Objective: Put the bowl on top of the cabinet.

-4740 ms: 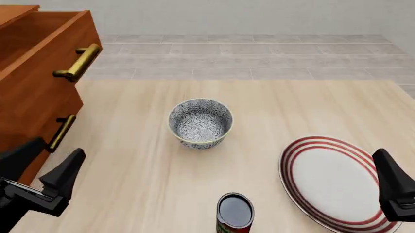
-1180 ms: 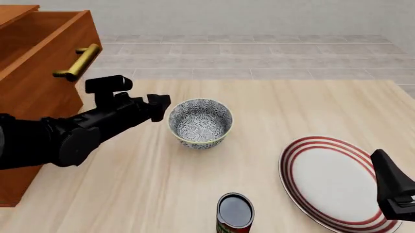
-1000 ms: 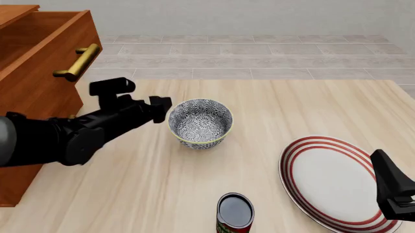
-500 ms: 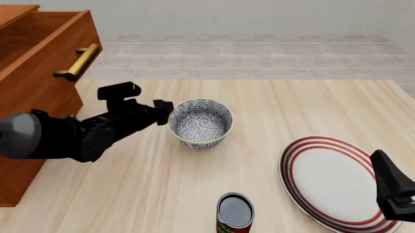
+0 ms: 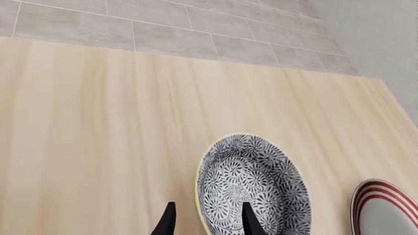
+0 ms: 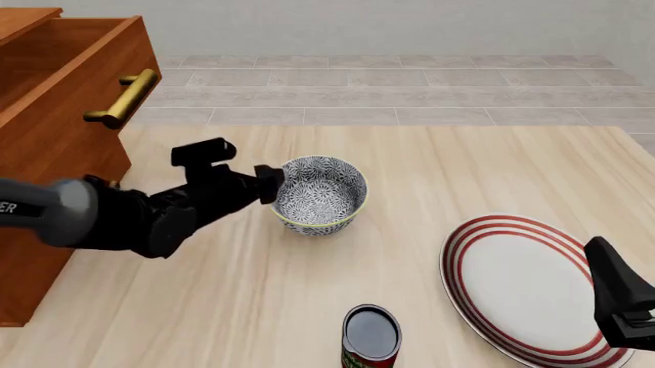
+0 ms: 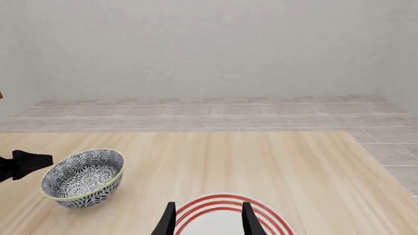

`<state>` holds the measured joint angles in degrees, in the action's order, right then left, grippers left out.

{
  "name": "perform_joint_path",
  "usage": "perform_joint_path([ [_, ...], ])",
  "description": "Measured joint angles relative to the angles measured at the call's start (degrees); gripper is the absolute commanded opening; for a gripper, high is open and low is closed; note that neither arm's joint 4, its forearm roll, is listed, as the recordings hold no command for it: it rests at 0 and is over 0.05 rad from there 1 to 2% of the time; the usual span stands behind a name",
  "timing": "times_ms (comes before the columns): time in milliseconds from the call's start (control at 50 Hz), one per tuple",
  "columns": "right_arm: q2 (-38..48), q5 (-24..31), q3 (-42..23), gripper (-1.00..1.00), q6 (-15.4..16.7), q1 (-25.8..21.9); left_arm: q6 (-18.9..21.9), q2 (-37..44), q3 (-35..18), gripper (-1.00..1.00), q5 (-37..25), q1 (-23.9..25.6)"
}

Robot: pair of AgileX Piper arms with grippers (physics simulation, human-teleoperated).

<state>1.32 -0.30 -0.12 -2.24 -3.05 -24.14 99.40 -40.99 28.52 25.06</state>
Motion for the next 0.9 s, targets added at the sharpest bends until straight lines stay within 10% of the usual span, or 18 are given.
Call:
perform_joint_path([
  [900, 1.6, -1.4, 0.0, 1.0, -0.3, -0.1, -8.6, 6.6, -1.3, 1.0, 1.1, 1.9],
])
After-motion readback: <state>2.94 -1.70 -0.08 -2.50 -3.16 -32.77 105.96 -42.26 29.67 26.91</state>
